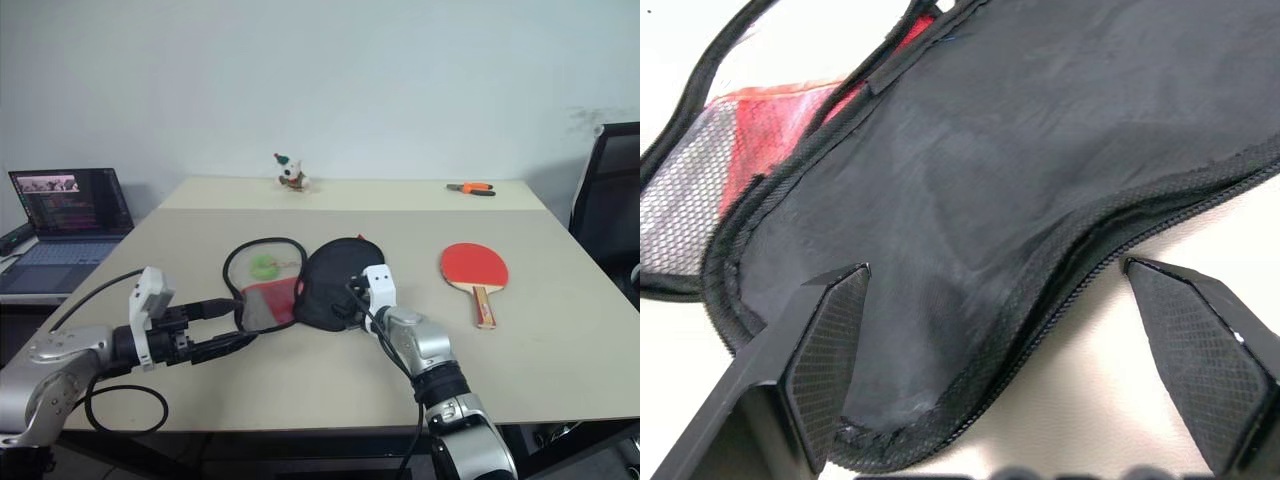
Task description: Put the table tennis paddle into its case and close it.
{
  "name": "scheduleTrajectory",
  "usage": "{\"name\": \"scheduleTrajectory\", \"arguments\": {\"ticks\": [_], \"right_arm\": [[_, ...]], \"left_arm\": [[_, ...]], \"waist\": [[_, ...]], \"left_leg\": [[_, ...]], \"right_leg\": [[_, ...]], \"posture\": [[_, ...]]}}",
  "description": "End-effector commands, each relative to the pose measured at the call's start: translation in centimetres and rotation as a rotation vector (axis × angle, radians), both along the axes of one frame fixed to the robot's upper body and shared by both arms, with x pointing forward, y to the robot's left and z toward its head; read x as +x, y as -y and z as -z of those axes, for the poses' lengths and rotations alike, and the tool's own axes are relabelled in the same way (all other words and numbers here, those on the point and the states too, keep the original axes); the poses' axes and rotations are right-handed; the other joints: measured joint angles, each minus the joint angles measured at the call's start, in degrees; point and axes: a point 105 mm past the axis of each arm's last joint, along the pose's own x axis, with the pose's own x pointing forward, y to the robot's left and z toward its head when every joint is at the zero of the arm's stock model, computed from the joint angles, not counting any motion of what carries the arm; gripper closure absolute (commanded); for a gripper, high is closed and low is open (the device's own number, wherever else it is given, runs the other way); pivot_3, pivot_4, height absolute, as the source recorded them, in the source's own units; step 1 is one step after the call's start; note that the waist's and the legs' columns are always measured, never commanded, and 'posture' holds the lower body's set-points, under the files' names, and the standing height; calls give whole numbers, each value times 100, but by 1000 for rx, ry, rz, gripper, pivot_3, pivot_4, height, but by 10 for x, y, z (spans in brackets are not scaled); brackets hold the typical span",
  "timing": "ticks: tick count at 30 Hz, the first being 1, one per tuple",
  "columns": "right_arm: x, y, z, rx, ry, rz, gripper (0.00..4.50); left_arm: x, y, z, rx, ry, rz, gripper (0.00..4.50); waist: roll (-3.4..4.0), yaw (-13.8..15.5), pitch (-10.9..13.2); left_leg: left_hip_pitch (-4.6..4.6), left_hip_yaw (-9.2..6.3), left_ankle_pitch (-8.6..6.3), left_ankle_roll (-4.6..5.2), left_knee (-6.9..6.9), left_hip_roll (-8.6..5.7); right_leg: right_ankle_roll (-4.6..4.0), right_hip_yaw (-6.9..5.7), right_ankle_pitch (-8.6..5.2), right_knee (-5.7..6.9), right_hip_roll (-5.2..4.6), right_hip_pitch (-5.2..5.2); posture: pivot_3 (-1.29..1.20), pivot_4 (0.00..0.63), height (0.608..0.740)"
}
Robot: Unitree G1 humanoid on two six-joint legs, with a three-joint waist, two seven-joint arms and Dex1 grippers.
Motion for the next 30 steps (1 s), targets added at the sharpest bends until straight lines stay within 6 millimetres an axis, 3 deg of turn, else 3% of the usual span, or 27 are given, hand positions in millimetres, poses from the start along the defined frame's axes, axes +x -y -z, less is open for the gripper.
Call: {"name": "scheduleTrajectory", "arguments": {"ticks": [1, 3, 14, 23, 27, 30], "right_arm": [[-10, -23, -18, 50, 38, -91, 196], [-11, -25, -19, 63, 34, -93, 592], [2, -8, -21, 99, -4, 15, 4480], [12, 38, -14, 113, -114, 141, 4480], [10, 65, -8, 98, -150, 180, 4480], [7, 73, -9, 90, -154, 185, 4480]], "left_arm": [[-2, 2, -10, 25, 48, 5, 0], [-2, 3, -10, 25, 49, 3, 0], [0, 7, -10, 24, 55, 7, 0], [-2, 24, -13, 29, 57, 85, 0], [-3, 34, -13, 28, 57, 131, 0], [-1, 39, -12, 30, 54, 152, 0]], "waist": [[0, -2, 0], [0, 0, 0], [0, 14, 0], [0, 24, 0], [0, 26, 0], [1, 19, 0]], "left_leg": [[0, 0, 0, 0, -1, 1], [0, 0, 0, 0, -2, 2], [-1, 1, 0, 0, -1, -1], [-2, 3, 0, 0, -1, -5], [-3, 6, 0, 0, -1, -6], [-2, 7, 0, 0, -2, -4]], "right_leg": [[0, 2, 0, 0, 1, -1], [0, 2, 0, 0, 2, -2], [0, 3, 0, -1, 0, -1], [0, 4, 0, -1, -2, -1], [0, 5, 0, -2, -3, -1], [0, 6, 0, -1, -2, -1]], "posture": [[0, 150, 740], [0, 150, 740], [0, 150, 740], [0, 150, 740], [0, 150, 740], [0, 150, 740]]}}
